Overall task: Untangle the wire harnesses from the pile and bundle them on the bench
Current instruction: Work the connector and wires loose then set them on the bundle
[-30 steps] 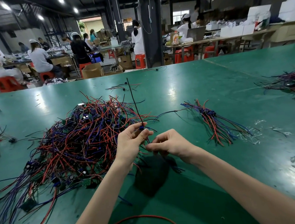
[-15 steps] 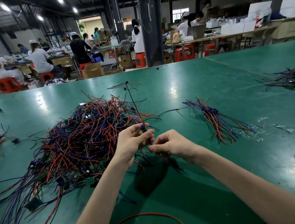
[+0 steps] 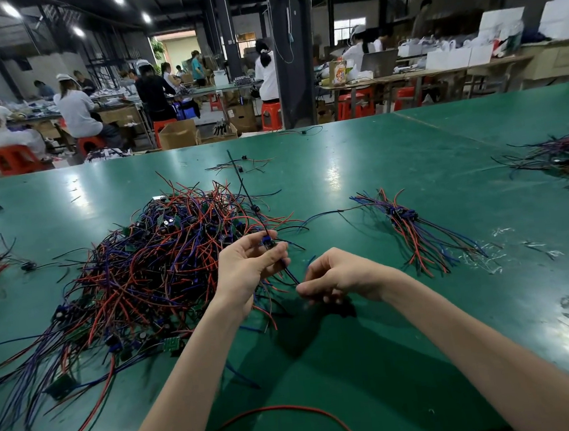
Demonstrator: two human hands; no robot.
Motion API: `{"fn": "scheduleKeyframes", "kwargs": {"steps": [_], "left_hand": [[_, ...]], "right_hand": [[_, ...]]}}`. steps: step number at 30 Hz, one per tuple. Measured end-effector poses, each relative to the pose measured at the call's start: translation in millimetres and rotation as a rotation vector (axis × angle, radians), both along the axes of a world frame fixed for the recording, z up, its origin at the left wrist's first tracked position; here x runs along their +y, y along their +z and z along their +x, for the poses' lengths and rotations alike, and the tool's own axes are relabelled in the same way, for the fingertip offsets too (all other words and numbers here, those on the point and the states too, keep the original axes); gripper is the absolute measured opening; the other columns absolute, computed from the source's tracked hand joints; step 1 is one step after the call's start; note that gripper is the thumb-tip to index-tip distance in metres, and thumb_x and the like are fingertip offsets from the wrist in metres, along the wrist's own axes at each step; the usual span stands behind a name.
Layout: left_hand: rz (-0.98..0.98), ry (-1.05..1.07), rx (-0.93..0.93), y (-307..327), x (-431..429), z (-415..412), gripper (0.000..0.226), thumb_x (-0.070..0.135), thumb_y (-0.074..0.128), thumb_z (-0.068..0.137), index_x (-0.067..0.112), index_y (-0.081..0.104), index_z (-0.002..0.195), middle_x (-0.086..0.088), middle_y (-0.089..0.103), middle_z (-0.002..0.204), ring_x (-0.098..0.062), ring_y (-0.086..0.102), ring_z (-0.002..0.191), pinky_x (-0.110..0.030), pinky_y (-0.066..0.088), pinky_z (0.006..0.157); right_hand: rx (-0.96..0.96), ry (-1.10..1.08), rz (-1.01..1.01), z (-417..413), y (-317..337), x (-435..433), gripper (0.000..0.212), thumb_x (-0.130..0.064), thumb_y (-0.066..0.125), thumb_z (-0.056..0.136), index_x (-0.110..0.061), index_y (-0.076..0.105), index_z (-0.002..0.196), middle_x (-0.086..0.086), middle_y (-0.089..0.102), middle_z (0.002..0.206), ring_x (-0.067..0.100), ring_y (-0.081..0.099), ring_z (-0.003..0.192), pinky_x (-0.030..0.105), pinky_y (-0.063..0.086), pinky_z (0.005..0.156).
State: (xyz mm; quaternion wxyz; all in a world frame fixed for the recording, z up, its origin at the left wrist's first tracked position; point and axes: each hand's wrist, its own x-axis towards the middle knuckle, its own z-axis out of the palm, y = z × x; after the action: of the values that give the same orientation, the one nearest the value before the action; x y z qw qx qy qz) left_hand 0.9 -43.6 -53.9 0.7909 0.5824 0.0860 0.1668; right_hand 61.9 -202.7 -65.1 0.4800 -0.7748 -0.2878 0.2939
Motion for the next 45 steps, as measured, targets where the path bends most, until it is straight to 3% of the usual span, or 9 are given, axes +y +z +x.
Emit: {"fn": "scheduleKeyframes", "kwargs": {"steps": [6, 10, 17, 21, 24, 29, 32, 38, 45], "left_hand": [[-0.09, -0.005, 0.002, 3, 3, 0, 0.017, -0.011, 0.065, 0.078, -0.004, 0.063, 0.094, -0.011, 0.069, 0.068, -0.019, 0.065, 0.055, -0.025, 0.057, 0.057], [-0.121, -0.002, -0.006, 4, 5, 0, 0.017, -0.011, 0.064, 0.078, -0.004, 0.062, 0.095, -0.011, 0.069, 0.066, -0.018, 0.066, 0.055, -0.024, 0.057, 0.057], [-0.128, -0.033, -0.001, 5, 2, -1, 0.022, -0.006, 0.067, 0.073, -0.004, 0.062, 0.095, -0.011, 0.07, 0.067, -0.018, 0.066, 0.056, -0.025, 0.058, 0.059], [-0.138, -0.061, -0.019, 6, 2, -2, 0.03, 0.001, 0.069, 0.066, -0.003, 0.061, 0.095, -0.009, 0.068, 0.066, -0.017, 0.066, 0.056, -0.024, 0.058, 0.061], [-0.148, -0.018, -0.044, 8, 8, -1, 0.024, -0.003, 0.066, 0.073, -0.002, 0.062, 0.096, -0.01, 0.069, 0.068, -0.017, 0.066, 0.057, -0.023, 0.058, 0.059], [-0.082, 0.128, -0.053, 8, 20, 3, 0.016, -0.008, 0.065, 0.08, 0.003, 0.062, 0.09, -0.009, 0.066, 0.068, -0.015, 0.066, 0.057, -0.022, 0.057, 0.06], [-0.02, 0.164, -0.051, 3, 19, 5, 0.016, -0.008, 0.066, 0.08, 0.005, 0.063, 0.088, -0.008, 0.067, 0.069, -0.015, 0.066, 0.056, -0.022, 0.056, 0.059], [0.012, 0.162, -0.034, -1, 15, 6, 0.017, -0.009, 0.066, 0.08, 0.004, 0.062, 0.091, -0.014, 0.065, 0.076, -0.014, 0.067, 0.055, -0.022, 0.057, 0.059], [-0.13, 0.14, -0.01, 4, 19, 3, 0.021, -0.009, 0.068, 0.077, -0.001, 0.062, 0.095, -0.013, 0.068, 0.072, -0.018, 0.067, 0.055, -0.021, 0.055, 0.054]], "right_hand": [[-0.198, -0.095, -0.103, 11, -1, -5, 0.022, -0.009, 0.069, 0.083, -0.015, 0.062, 0.062, 0.01, 0.059, 0.06, 0.016, 0.048, 0.046, 0.022, 0.041, 0.045], [-0.453, -0.152, -0.223, 21, -3, -7, 0.007, -0.015, 0.072, 0.079, -0.014, 0.071, 0.072, -0.002, 0.061, 0.056, -0.002, 0.049, 0.039, 0.01, 0.039, 0.045], [-0.65, -0.263, -0.233, 31, -15, -8, 0.009, -0.005, 0.067, 0.08, -0.009, 0.072, 0.086, 0.002, 0.069, 0.08, 0.019, 0.062, 0.079, 0.028, 0.051, 0.076], [-0.732, -0.319, -0.244, 31, -15, -8, 0.007, -0.017, 0.068, 0.083, -0.012, 0.072, 0.086, 0.006, 0.068, 0.088, 0.026, 0.062, 0.087, 0.035, 0.05, 0.08], [-0.692, -0.285, -0.257, 27, -9, -10, 0.014, -0.024, 0.069, 0.085, -0.01, 0.073, 0.086, 0.008, 0.071, 0.085, 0.021, 0.061, 0.079, 0.03, 0.05, 0.076], [-0.505, 0.086, -0.213, -2, 6, -11, 0.012, -0.024, 0.071, 0.083, -0.018, 0.067, 0.073, -0.008, 0.061, 0.062, -0.006, 0.049, 0.051, 0.011, 0.04, 0.056], [-0.372, 0.197, -0.063, -24, 10, -9, 0.021, -0.014, 0.069, 0.085, -0.021, 0.057, 0.069, -0.009, 0.055, 0.057, -0.003, 0.046, 0.047, 0.011, 0.036, 0.049], [-0.138, 0.207, 0.255, -40, 22, -11, 0.02, 0.007, 0.059, 0.087, -0.012, 0.06, 0.082, -0.002, 0.061, 0.065, 0.007, 0.052, 0.051, 0.019, 0.045, 0.051], [0.2, 0.012, -0.011, -40, 11, -8, 0.015, -0.001, 0.061, 0.087, -0.007, 0.055, 0.075, 0.002, 0.059, 0.05, 0.006, 0.044, 0.035, 0.015, 0.033, 0.033]]}}
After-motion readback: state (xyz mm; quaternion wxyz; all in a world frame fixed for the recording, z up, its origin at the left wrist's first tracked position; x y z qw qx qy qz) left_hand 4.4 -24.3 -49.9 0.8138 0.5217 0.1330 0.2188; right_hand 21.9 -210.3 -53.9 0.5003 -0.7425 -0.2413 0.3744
